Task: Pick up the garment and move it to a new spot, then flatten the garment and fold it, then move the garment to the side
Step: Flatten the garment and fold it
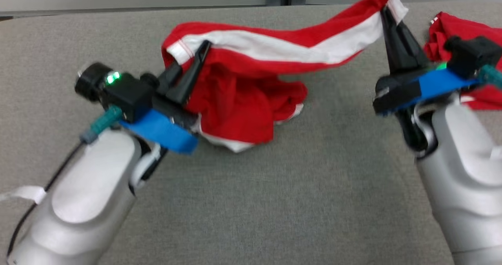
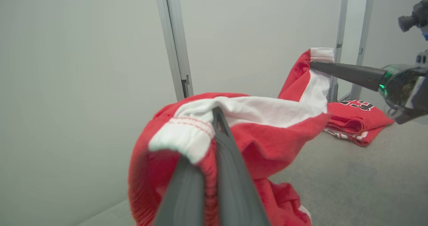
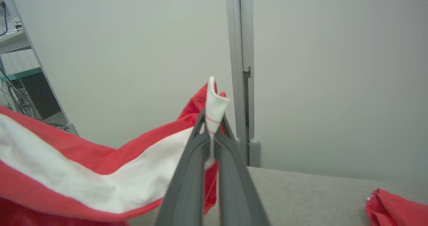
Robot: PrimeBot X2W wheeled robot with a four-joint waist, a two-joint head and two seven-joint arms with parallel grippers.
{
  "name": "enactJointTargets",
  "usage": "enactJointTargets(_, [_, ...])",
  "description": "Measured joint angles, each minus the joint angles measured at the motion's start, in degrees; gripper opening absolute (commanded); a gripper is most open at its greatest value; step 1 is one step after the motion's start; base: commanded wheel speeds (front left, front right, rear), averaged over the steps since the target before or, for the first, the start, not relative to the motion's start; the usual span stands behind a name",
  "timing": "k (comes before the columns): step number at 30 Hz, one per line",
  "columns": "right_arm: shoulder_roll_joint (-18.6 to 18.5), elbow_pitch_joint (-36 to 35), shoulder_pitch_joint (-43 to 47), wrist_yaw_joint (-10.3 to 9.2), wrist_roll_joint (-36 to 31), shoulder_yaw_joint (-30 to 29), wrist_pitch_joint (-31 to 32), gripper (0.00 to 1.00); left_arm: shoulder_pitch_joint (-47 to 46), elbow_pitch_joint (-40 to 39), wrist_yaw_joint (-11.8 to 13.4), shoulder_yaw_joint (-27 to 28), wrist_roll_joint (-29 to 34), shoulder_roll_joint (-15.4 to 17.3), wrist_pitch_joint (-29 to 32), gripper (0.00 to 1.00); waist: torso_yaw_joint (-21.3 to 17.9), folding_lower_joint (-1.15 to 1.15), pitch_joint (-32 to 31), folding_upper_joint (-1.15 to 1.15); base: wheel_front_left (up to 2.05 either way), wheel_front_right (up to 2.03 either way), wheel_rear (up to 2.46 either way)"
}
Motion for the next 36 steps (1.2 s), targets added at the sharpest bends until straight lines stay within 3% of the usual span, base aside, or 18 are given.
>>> enactJointTargets(11, [2.0,18.3,-36.3,0.00,5.4,-0.2,1.5,0.00,-31.0,8.8,0.0,-3.3,-9.1,4.2,2.1,0.00,-1.4,0.01,10.7,0.00,0.00,0.00,0.00])
enactJointTargets(18, [2.5,28.0,-49.1,0.00,5.1,0.6,-1.1,0.00,-42.9,15.9,0.0,-6.2,-12.5,4.6,-0.3,0.00,-2.0,-0.01,11.2,0.00,0.00,0.00,0.00])
enactJointTargets(24, [2.4,31.6,-50.3,0.00,7.4,3.8,-2.5,0.00,-43.7,18.5,0.0,-10.2,-14.7,3.9,-1.4,0.00,-2.0,-0.01,12.6,0.00,0.00,0.00,0.00])
enactJointTargets(30, [0.7,31.8,-44.2,0.00,11.1,7.1,-3.4,0.00,-38.4,19.4,0.0,-12.6,-16.7,2.8,-2.0,0.00,-1.2,-0.01,14.2,0.00,0.00,0.00,0.00])
enactJointTargets(36, [-1.2,26.9,-32.0,0.00,13.1,11.0,-3.8,0.00,-26.2,13.7,0.0,-8.7,-13.1,1.8,-2.1,0.00,-0.5,-0.01,13.5,0.00,0.00,0.00,0.00])
